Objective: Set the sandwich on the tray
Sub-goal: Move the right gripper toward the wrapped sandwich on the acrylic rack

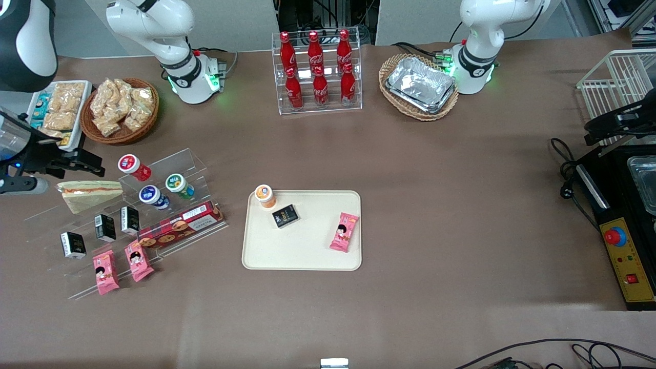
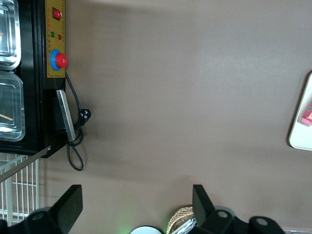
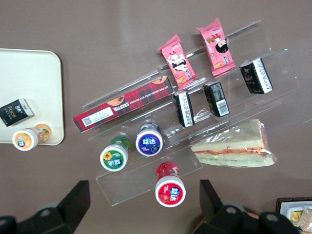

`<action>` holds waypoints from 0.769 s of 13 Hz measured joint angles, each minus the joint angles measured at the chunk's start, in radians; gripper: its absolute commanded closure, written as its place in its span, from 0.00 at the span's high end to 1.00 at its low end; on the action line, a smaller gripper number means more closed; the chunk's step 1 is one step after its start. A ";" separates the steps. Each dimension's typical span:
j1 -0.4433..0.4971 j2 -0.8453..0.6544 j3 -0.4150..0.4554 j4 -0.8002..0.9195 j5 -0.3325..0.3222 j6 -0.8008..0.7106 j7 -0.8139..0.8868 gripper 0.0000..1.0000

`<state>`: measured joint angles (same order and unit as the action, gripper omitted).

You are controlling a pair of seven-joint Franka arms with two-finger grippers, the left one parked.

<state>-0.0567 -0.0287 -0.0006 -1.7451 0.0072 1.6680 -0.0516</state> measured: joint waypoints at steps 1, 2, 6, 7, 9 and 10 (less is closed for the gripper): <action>0.002 0.000 0.001 0.000 0.000 0.000 0.000 1.00; 0.002 -0.001 0.001 0.001 0.000 0.000 0.000 1.00; -0.003 -0.011 -0.007 0.019 0.029 0.000 0.107 1.00; -0.005 -0.013 -0.009 0.029 0.029 0.000 0.191 1.00; -0.007 -0.022 -0.015 0.039 0.029 -0.001 0.349 1.00; -0.012 -0.026 -0.018 0.040 0.029 -0.003 0.428 1.00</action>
<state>-0.0684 -0.0545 -0.0187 -1.7053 0.0361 1.6654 0.3769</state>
